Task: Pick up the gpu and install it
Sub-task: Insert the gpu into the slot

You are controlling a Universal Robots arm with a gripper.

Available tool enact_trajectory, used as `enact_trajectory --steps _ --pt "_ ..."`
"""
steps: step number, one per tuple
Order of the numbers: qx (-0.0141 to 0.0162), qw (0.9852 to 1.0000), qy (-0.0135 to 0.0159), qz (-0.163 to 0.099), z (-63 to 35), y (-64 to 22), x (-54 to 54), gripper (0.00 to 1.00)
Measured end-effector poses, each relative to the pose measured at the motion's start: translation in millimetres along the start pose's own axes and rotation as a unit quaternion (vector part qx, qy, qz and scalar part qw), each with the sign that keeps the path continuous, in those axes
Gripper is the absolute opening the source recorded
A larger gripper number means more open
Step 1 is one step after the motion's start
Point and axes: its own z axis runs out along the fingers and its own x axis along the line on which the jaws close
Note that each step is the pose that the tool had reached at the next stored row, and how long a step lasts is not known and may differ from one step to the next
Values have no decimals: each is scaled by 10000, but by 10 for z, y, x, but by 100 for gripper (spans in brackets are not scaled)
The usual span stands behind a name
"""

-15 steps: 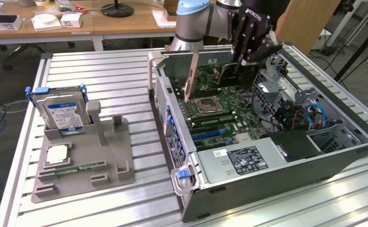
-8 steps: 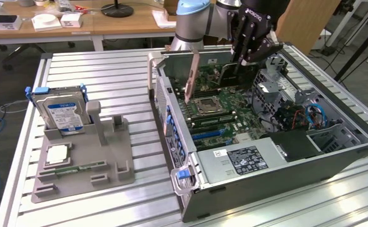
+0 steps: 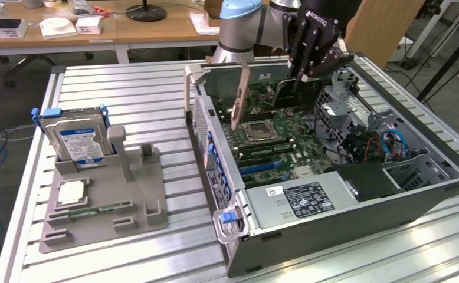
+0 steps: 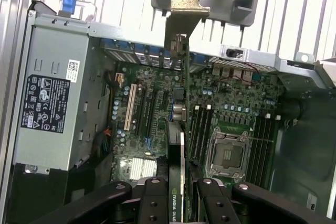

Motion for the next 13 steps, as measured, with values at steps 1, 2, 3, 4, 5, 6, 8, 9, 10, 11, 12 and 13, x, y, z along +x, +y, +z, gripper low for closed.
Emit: enact_trajectory --steps 1,2,3,4,5,6,8,9,10,11,12,13 --pt "-1 10000 1 -19 0 0 0 26" --pt "-1 10000 2 -37 0 0 0 26" --pt "-2 10000 3 -55 0 0 0 26" --pt "-2 10000 4 -73 -1 0 0 26" --pt "-2 10000 4 -90 -1 0 0 26" --pt "-2 9999 5 -108 0 0 0 26" --pt "-3 9999 6 -129 0 0 0 26" --pt "-3 9999 6 -130 0 0 0 26" --pt "-3 9999 6 -130 0 0 0 26" --pt "-3 9999 6 -130 0 0 0 26" --pt "-3 9999 6 -130 0 0 0 26" --pt "-3 9999 6 -130 0 0 0 26"
